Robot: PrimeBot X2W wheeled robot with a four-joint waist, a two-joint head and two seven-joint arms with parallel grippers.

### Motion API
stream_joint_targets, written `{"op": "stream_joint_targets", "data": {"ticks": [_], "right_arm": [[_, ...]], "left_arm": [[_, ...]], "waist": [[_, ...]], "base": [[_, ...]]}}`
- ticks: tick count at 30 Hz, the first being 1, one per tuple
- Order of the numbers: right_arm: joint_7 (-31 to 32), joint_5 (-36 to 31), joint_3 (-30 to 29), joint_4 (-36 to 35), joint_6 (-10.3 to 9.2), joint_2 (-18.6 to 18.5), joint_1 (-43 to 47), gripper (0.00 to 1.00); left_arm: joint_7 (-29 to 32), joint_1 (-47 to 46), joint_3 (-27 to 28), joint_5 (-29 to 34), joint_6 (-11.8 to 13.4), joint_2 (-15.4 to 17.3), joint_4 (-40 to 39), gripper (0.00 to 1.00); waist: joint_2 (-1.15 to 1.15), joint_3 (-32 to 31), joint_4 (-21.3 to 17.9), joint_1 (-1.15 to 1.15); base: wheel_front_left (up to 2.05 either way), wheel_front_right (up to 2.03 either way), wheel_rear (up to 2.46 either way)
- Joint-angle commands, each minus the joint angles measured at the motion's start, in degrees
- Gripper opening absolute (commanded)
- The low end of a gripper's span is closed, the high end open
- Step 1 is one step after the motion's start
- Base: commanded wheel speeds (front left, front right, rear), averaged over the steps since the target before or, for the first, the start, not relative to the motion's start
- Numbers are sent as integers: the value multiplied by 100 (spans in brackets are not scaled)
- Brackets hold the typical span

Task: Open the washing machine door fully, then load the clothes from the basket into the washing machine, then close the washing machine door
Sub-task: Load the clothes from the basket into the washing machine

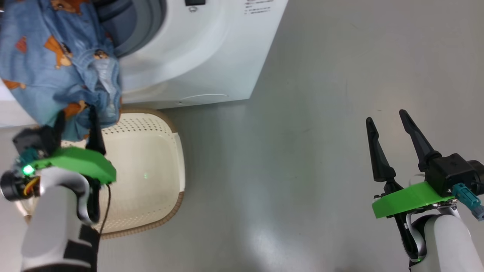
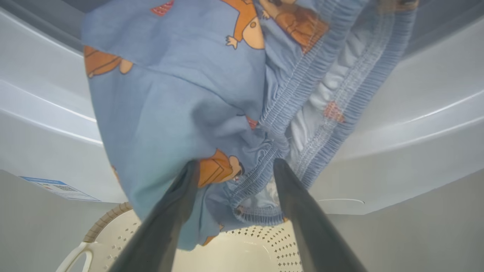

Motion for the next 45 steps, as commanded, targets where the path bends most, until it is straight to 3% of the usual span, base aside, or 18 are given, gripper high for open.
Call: {"op": "stream_joint_targets", "data": {"ticks": [1, 10, 34, 35, 36, 37, 45], "right_arm": [[-56, 28, 148, -110, 9, -3, -16, 100], [-91, 30, 178, -89, 9, -3, -43, 100], [-178, 81, 251, 35, 9, -3, -239, 100], [-183, 83, 250, 40, 9, -3, -243, 100], [-186, 85, 247, 45, 9, -3, -244, 100], [-189, 88, 244, 49, 9, -3, -246, 100], [-223, 126, 228, 127, 9, -3, -230, 100]], "left_arm": [[-14, -216, 231, -106, 56, 211, 178, 100], [-109, -1042, 362, -293, 23, 401, 1219, 100], [-268, -2403, 273, -352, -164, 709, 2582, 100], [-269, -2428, 275, -357, -179, 714, 2587, 63], [-270, -2443, 281, -362, -188, 718, 2572, 7], [-271, -2448, 286, -364, -193, 719, 2555, 0], [-272, -2119, 281, -279, -267, 689, 2148, 0]], "waist": [[0, 80, -93, 0], [0, 173, -235, 0], [0, 459, -411, 0], [0, 458, -415, 0], [0, 456, -417, 0], [0, 454, -419, 0], [0, 319, -397, 0]], "base": [[0, 0, 0], [0, 0, 0], [0, 0, 0], [0, 0, 0], [0, 0, 0], [0, 0, 0], [0, 0, 0]]}}
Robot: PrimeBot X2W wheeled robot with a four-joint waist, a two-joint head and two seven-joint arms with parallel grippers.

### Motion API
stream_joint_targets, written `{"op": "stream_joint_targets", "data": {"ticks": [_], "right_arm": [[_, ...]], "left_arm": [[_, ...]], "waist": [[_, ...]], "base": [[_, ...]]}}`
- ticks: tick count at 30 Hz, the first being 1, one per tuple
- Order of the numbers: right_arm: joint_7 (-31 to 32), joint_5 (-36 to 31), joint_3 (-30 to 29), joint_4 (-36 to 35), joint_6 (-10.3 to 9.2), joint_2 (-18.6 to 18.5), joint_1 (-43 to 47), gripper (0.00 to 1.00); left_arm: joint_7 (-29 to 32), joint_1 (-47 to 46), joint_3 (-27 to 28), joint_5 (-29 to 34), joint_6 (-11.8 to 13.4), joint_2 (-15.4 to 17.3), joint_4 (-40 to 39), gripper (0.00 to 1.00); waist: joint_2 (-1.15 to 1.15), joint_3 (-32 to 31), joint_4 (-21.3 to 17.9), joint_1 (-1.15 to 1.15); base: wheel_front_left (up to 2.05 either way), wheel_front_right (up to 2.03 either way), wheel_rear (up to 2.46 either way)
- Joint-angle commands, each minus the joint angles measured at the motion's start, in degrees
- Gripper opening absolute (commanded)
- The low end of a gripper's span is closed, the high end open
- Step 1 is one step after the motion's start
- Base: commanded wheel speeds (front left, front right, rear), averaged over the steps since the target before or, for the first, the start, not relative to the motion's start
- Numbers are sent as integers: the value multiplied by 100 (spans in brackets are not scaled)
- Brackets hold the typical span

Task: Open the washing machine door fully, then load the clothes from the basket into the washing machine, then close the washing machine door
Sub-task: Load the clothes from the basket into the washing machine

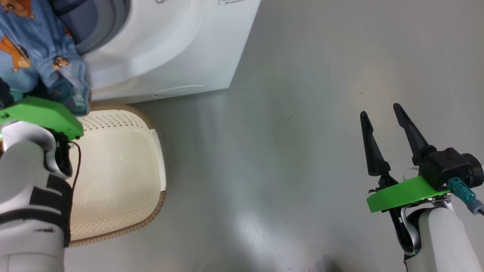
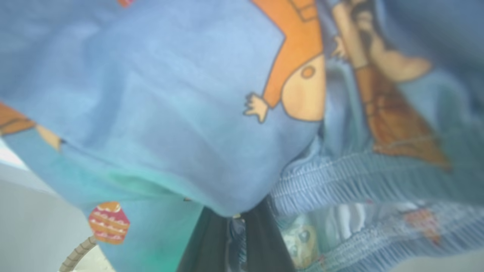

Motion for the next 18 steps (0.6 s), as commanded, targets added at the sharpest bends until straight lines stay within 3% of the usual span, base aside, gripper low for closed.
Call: {"op": "stream_joint_targets", "data": {"ticks": [1, 10, 18], "right_arm": [[-64, 54, 110, -92, 9, -3, -3, 100], [-97, 91, 96, -12, 9, -3, 57, 100], [-110, 98, 69, -5, 9, -3, 99, 100]], "left_arm": [[-94, 23, 79, 86, -37, 312, -386, 0], [-95, 716, 46, 333, -86, 332, -1534, 0], [-95, 1306, 53, 564, -49, 386, -3090, 0]], "waist": [[0, -53, 16, 0], [0, -203, 105, 0], [0, -229, 173, 0]], "base": [[0, 0, 0], [0, 0, 0], [0, 0, 0]]}}
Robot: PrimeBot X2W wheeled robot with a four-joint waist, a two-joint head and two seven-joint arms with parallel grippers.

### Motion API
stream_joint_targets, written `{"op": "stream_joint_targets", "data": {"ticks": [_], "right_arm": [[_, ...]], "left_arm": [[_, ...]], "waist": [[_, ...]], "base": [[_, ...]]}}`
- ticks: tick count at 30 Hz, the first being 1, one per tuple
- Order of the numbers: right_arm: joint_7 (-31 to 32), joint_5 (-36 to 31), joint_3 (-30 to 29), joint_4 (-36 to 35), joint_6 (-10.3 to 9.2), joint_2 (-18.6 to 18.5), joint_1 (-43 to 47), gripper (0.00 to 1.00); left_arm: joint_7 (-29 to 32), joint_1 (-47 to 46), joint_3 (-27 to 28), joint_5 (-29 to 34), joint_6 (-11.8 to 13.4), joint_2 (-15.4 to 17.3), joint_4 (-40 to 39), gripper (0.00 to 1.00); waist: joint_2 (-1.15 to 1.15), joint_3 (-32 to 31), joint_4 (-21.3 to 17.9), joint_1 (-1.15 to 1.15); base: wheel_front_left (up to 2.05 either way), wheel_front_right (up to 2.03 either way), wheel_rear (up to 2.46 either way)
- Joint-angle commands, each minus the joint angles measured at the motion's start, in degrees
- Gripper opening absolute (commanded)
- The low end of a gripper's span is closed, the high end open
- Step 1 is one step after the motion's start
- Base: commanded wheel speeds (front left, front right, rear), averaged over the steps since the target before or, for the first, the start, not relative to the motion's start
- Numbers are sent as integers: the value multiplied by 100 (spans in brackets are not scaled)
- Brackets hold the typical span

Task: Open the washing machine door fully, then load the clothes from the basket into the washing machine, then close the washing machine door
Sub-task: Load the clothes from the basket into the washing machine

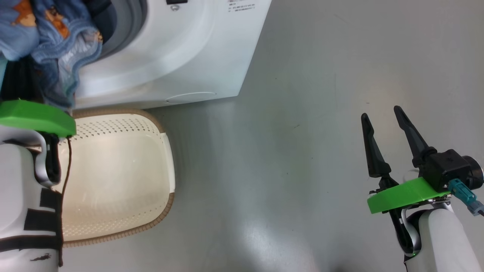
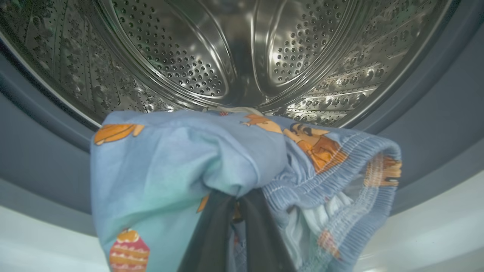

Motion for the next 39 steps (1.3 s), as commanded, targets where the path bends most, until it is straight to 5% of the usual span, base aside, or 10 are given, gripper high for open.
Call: {"op": "stream_joint_targets", "data": {"ticks": [1, 11, 23, 29, 39], "right_arm": [[-55, 41, 98, -115, 9, -3, 88, 100], [-63, 93, 171, -133, 9, -3, -16, 100], [-185, 285, 262, -13, 9, -3, -216, 100], [-239, 375, 357, 92, 9, -3, -328, 100], [-267, 456, 443, 198, 9, -3, -379, 100]], "left_arm": [[-38, 108, 107, 74, 6, 259, -213, 0], [369, -807, -3, 49, -135, 645, -557, 0], [1099, -2816, -306, -25, -358, 1432, 9, 0], [892, -3747, -393, 22, -370, 1686, 433, 0], [416, -4244, -595, 54, -350, 1657, 1310, 0]], "waist": [[0, 13, 3, 0], [0, 336, -158, 0], [0, 930, -515, 0], [0, 1119, -674, 0], [0, 1220, -769, 0]], "base": [[0, 0, 0], [0, 0, 0], [0, 0, 0], [0, 0, 0], [0, 0, 0]]}}
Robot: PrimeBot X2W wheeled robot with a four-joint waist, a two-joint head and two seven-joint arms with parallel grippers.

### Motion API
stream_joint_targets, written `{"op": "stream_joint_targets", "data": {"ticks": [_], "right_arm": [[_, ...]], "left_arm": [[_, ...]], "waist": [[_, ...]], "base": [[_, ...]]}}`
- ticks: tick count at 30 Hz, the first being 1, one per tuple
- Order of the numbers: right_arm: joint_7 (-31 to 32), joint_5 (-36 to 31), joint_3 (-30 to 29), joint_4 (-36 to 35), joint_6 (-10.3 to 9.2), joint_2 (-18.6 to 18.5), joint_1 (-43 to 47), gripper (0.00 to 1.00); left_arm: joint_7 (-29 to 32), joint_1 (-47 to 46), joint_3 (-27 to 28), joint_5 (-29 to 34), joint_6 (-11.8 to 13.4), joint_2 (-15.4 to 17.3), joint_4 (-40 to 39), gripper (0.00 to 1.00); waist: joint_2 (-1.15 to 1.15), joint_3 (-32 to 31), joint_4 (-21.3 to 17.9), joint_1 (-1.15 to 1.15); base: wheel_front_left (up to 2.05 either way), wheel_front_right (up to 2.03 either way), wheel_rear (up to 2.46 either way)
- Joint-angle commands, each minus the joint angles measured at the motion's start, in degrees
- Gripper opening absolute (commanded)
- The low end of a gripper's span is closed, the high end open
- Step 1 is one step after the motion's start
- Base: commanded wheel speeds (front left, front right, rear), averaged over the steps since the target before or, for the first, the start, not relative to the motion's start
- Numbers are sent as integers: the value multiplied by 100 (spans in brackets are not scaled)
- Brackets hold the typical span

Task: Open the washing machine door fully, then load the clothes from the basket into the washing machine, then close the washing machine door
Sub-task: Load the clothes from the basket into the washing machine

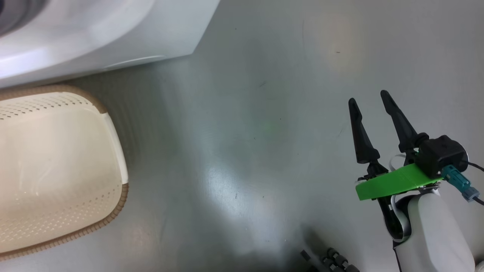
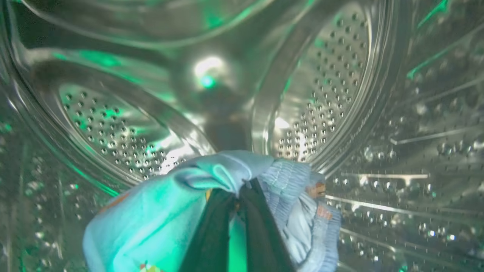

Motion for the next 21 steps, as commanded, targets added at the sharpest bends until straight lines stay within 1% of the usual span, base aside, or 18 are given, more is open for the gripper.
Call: {"op": "stream_joint_targets", "data": {"ticks": [1, 9, 16, 17, 18, 21], "right_arm": [[-66, 47, 130, -101, 9, -8, 51, 100], [-68, 46, 175, -147, 9, -8, 17, 100], [-68, 49, 191, -145, 9, -8, 15, 100], [-68, 48, 186, -145, 9, -8, 16, 100], [-68, 45, 179, -146, 9, -8, 18, 100], [-68, 23, 158, -138, 9, -8, 3, 100]], "left_arm": [[-31, -33, 8, 47, 5, 246, -28, 0], [31, -201, -299, 175, -2, 140, 826, 0], [-70, -409, -399, 194, 10, 165, 1371, 0], [-102, -431, -409, 196, 27, 165, 1422, 59], [-134, -450, -412, 193, 53, 163, 1472, 100], [-243, -479, -476, 216, 61, 141, 1564, 100]], "waist": [[0, 18, -10, 0], [0, 79, -39, 0], [0, 101, -62, 0], [0, 102, -58, 0], [0, 101, -51, 0], [0, 90, -12, 0]], "base": [[0, 0, 0], [0, 0, 0], [0, 0, 0], [0, 0, 0], [0, 0, 0], [0, 0, 0]]}}
